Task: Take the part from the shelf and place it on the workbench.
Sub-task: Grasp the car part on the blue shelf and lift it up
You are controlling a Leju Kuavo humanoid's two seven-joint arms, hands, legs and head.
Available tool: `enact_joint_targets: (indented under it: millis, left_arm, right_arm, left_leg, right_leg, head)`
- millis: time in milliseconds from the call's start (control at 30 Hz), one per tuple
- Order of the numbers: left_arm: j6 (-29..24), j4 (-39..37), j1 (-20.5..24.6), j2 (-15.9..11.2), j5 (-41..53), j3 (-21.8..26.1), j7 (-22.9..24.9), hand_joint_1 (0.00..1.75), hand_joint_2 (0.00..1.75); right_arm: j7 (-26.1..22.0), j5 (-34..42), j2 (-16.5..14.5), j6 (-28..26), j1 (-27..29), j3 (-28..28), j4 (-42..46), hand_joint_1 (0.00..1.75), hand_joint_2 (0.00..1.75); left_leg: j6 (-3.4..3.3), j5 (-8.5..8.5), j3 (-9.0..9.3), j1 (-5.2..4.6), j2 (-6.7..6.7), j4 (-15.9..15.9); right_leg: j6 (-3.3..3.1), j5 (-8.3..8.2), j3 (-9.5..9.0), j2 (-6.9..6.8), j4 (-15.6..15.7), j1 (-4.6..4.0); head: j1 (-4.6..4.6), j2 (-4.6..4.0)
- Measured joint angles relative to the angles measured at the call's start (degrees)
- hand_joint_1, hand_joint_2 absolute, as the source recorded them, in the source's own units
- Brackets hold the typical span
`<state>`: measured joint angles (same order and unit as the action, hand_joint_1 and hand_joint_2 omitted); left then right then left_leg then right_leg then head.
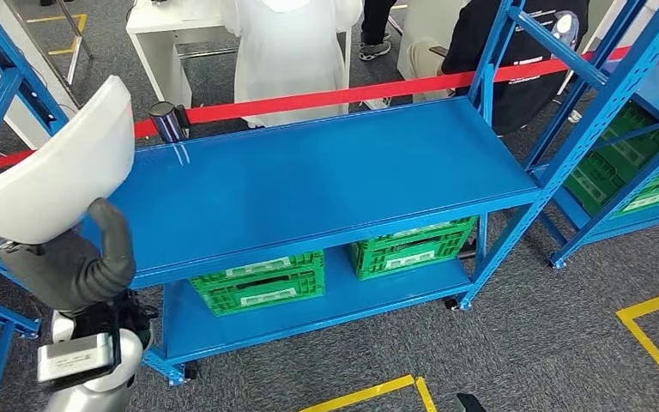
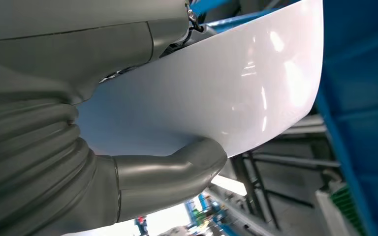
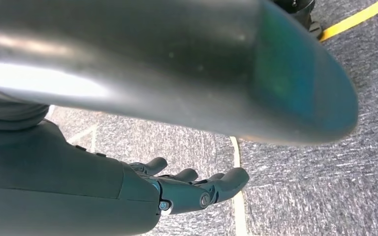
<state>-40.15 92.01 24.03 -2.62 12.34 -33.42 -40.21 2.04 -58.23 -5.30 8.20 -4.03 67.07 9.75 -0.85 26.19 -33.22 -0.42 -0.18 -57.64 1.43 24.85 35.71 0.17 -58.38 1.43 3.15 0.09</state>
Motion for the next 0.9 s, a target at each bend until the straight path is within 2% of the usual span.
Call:
enact_joint_targets:
  millis: [33, 67, 133, 167, 200, 233, 333, 367, 400, 500, 567, 633, 667, 700, 767, 800, 833, 900]
  left_arm:
    - [0.0, 1.1, -0.3, -0.2, -0.2, 0.0, 0.0, 1.75, 1.75]
    - [0.0, 2.0, -0.7, -0.4, -0.4, 0.0, 0.0, 1.75, 1.75]
    - [0.0, 3.4, -1.3, -0.6, -0.8, 0.0, 0.0, 1.75, 1.75]
    - [0.0, 4.0, -1.7, -0.7, -0.9, 0.0, 0.0, 1.75, 1.75]
    - [0.0, 4.5, -2.2, -0.9, -0.9, 0.0, 0.1, 1.75, 1.75]
    - [0.0, 5.0, -2.6, -1.0, -0.9, 0.0, 0.1, 1.75, 1.75]
    - [0.0, 6.6, -4.0, -1.3, -0.7, 0.0, 0.1, 1.75, 1.75]
    - [0.0, 7.2, -4.5, -1.4, -0.5, 0.0, 0.0, 1.75, 1.75]
    - [0.0, 7.8, -5.0, -1.5, -0.3, 0.0, 0.0, 1.75, 1.75]
    - [0.0, 9.1, -5.9, -1.8, 0.0, 0.1, 0.0, 1.75, 1.75]
    - [0.0, 9.3, -6.1, -1.9, 0.0, 0.1, 0.1, 1.75, 1.75]
    - [0.0, 9.3, -6.1, -1.9, 0.0, 0.1, 0.1, 1.75, 1.75]
    - [0.0, 9.4, -6.2, -2.0, 0.0, 0.1, 0.1, 1.75, 1.75]
    - [0.0, 9.5, -6.4, -2.0, -0.1, 0.2, 0.1, 1.75, 1.75]
    - [0.0, 10.3, -7.5, -2.4, 0.2, 0.4, 0.1, 1.75, 1.75]
    - [0.0, 10.8, -8.0, -2.6, 0.5, 0.6, 0.1, 1.75, 1.75]
    - [0.0, 11.2, -8.6, -2.7, 1.0, 0.7, 0.1, 1.75, 1.75]
    - [0.0, 12.1, -9.4, -2.7, 2.3, 1.0, 0.1, 1.75, 1.75]
  right_arm:
    - [0.0, 0.1, 0.0, 0.0, 0.0, 0.0, 0.0, 0.0, 0.0]
    - [0.0, 0.1, 0.0, 0.0, 0.0, 0.0, 0.0, 0.0, 0.0]
    - [0.1, 0.1, -0.1, -0.1, 0.0, 0.0, 0.0, 0.0, 0.0]
    - [0.1, 0.0, -0.1, -0.2, 0.0, 0.0, 0.0, 0.0, 0.0]
    - [0.1, -0.2, -0.1, -0.3, 0.0, 0.0, 0.0, 0.0, 0.0]
    - [0.2, -0.3, -0.1, -0.3, 0.0, 0.0, 0.0, 0.0, 0.0]
    - [0.3, -0.7, -0.1, -0.3, -0.2, 0.0, 0.0, 0.0, 0.0]
    - [0.2, -0.8, -0.2, -0.3, -0.2, 0.0, 0.0, 0.0, 0.0]
    - [0.1, -0.9, -0.2, -0.3, -0.3, 0.0, 0.0, 0.0, 0.0]
    - [0.0, -1.1, -0.2, -0.2, -0.3, 0.0, 0.0, 0.0, 0.0]
    - [0.0, -1.1, -0.2, -0.2, -0.3, 0.0, 0.0, 0.0, 0.0]
    - [0.0, -1.1, -0.2, -0.2, -0.3, 0.0, 0.0, 0.0, 0.0]
    - [0.0, -1.1, -0.2, -0.2, -0.3, 0.0, 0.0, 0.0, 0.0]
    - [-0.1, -1.1, -0.2, -0.2, -0.4, 0.0, 0.0, 0.0, 0.0]
    - [-0.4, -1.3, -0.2, -0.2, -0.4, 0.0, 0.0, 0.0, 0.0]
    - [-0.6, -1.5, -0.2, -0.2, -0.4, 0.0, 0.0, 0.0, 0.0]
    - [-0.7, -1.7, -0.2, -0.2, -0.3, 0.0, 0.0, 0.0, 0.0]
    - [-0.8, -1.7, -0.2, -0.3, -0.3, 0.0, 0.0, 0.0, 0.0]
  left_leg:
    - [-0.24, -0.52, 0.18, 0.2, 0.07, 0.5]
    - [-0.45, -0.99, 0.22, 0.4, 0.16, 1.0]
    - [-0.61, -1.44, -0.3, 0.42, 0.29, 1.1]
    - [-0.55, -1.55, -0.72, 0.43, 0.34, 0.9]
    - [-0.42, -1.66, -1.2, 0.49, 0.38, 0.5]
    - [-0.25, -1.77, -1.73, 0.61, 0.42, 0.2]
    - [0.69, -2.02, -3.4, 1.05, 0.37, -1.3]
    - [1.14, -2.09, -3.74, 1.03, 0.3, -1.8]
    - [1.6, -2.23, -3.97, 0.94, 0.2, -2.1]
    - [2.89, -2.99, -4.17, 0.94, -0.02, -2.0]
    - [3.26, -3.27, -4.23, 1.06, -0.04, -1.9]
    - [3.3, -3.29, -4.25, 1.08, -0.04, -1.9]
    - [3.38, -2.76, -4.43, 1.12, -0.02, -2.2]
    - [3.47, -1.68, -4.78, 1.16, -0.01, -2.9]
    - [3.71, 4.73, -6.46, 1.2, 0.02, -11.3]
    - [3.68, 6.83, -6.43, 1.18, 0.02, -14.7]
    - [3.53, 8.0, -5.55, 1.13, 0.02, -16.8]
    - [2.72, 6.0, 0.04, 0.87, 0.0, -10.1]
  right_leg:
    - [0.07, 1.08, 0.34, 0.02, -0.9, -0.04]
    - [0.12, 2.92, 1.11, 0.03, -3.0, -0.07]
    - [0.27, 7.59, 3.51, 0.03, -10.0, 0.03]
    - [0.44, 9.19, 4.47, 0.02, -13.2, 0.08]
    - [0.6, 9.77, 4.64, 0.01, -14.8, 0.16]
    - [0.77, 9.37, 3.78, -0.02, -14.4, 0.28]
    - [1.27, 6.4, -2.67, -0.05, -4.9, 0.69]
    - [1.11, 5.9, -3.85, 0.07, -2.9, 0.68]
    - [0.69, 5.9, -4.09, 0.21, -2.4, 0.6]
    - [-1.05, 5.35, -3.26, 0.29, -2.7, 0.46]
    - [-1.54, 5.01, -2.99, 0.21, -2.5, 0.46]
    - [-1.65, 4.93, -2.95, 0.16, -2.5, 0.49]
    - [-1.84, 4.73, -2.82, 0.08, -2.4, 0.51]
    - [-2.1, 4.44, -2.59, 0.01, -2.4, 0.53]
    - [-2.64, 2.6, -0.43, -0.15, -2.3, 0.28]
    - [-2.74, 1.6, 0.83, -0.18, -2.3, 0.11]
    - [-2.77, 0.56, 2.15, -0.21, -2.4, -0.08]
    - [-2.58, -0.57, 3.37, -0.18, -2.4, -0.24]
  head:
    - [0.08, 0.0]
    - [0.19, 0.0]
    - [0.41, 0.0]
    - [0.47, 0.0]
    - [0.48, 0.0]
    - [0.48, 0.0]
    - [0.55, 0.0]
    - [0.58, 0.0]
    - [0.6, 0.0]
    - [0.57, 0.0]
    - [0.57, 0.0]
    - [0.56, 0.0]
    - [0.55, 0.0]
    - [0.51, 0.0]
    - [0.36, 0.0]
    - [0.28, 0.0]
    - [0.24, 0.0]
    - [0.24, 0.0]
